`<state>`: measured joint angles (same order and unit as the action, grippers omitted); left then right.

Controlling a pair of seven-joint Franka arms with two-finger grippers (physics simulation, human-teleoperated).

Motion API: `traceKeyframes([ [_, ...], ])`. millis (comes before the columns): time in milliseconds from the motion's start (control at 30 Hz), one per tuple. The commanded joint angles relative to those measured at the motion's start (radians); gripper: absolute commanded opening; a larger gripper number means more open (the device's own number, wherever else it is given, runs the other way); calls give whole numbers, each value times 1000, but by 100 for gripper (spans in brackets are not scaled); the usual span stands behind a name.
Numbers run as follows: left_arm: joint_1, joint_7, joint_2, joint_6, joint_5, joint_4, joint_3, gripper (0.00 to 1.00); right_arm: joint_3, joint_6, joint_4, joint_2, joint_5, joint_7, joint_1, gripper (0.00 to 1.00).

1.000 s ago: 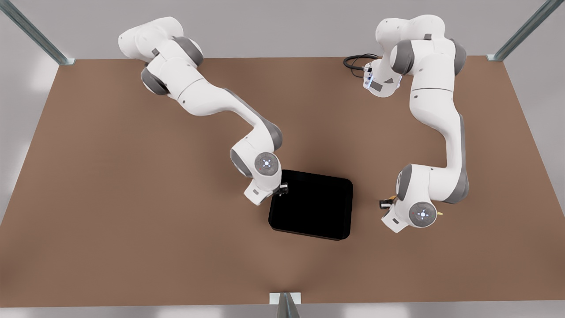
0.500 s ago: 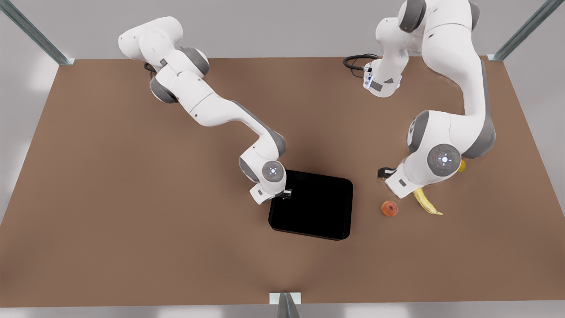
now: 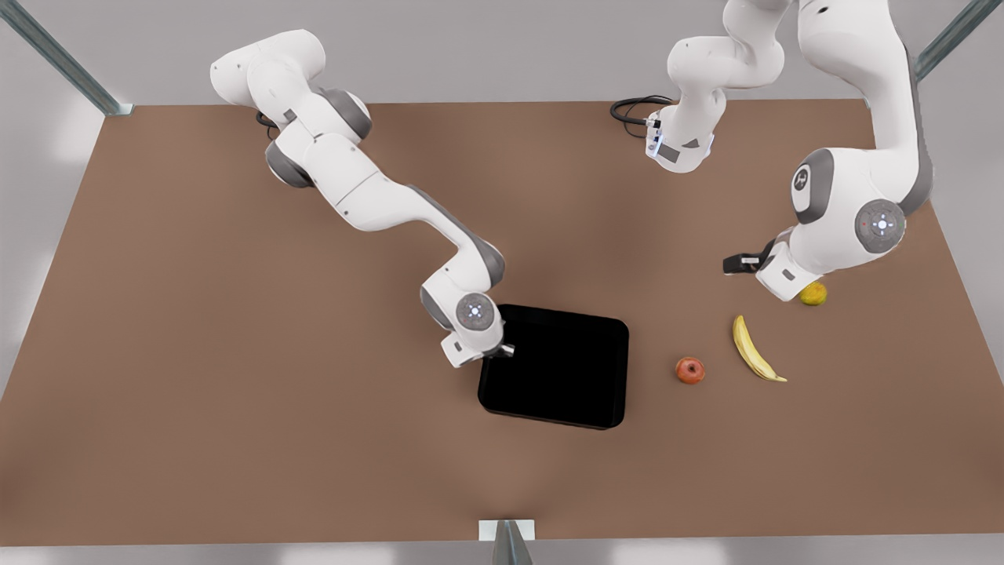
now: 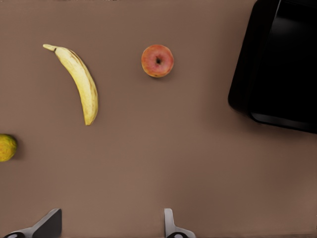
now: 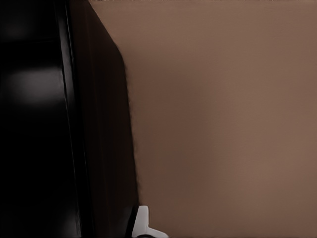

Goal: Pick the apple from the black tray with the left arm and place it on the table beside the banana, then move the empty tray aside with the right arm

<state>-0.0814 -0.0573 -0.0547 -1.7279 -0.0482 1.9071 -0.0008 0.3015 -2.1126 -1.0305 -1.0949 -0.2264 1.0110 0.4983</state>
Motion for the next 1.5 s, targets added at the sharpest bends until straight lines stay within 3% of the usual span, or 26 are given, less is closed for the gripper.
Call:
traceKeyframes([
  [0,-75,11,-1,-15,-1,-2,-1,100,2,63,1,0,-50,31,-6,0],
  [133,-75,13,-1,-13,-1,-2,-1,100,71,111,6,35,-51,-25,-64,0],
  [333,-75,13,-1,-13,-1,-2,-1,100,68,327,9,162,-53,-403,-169,0],
  [500,-75,13,-2,-13,-1,-2,-1,100,73,428,9,240,-51,-764,-362,0],
  [700,-75,14,-2,-13,-1,-5,-1,100,139,491,9,263,-51,-1106,-632,0],
  [933,-75,14,-2,-13,-1,-10,-1,100,172,565,10,277,-53,-1304,-828,0],
  [1467,-75,14,-8,-13,-1,-10,-1,100,116,416,9,181,-56,-1433,-891,0],
])
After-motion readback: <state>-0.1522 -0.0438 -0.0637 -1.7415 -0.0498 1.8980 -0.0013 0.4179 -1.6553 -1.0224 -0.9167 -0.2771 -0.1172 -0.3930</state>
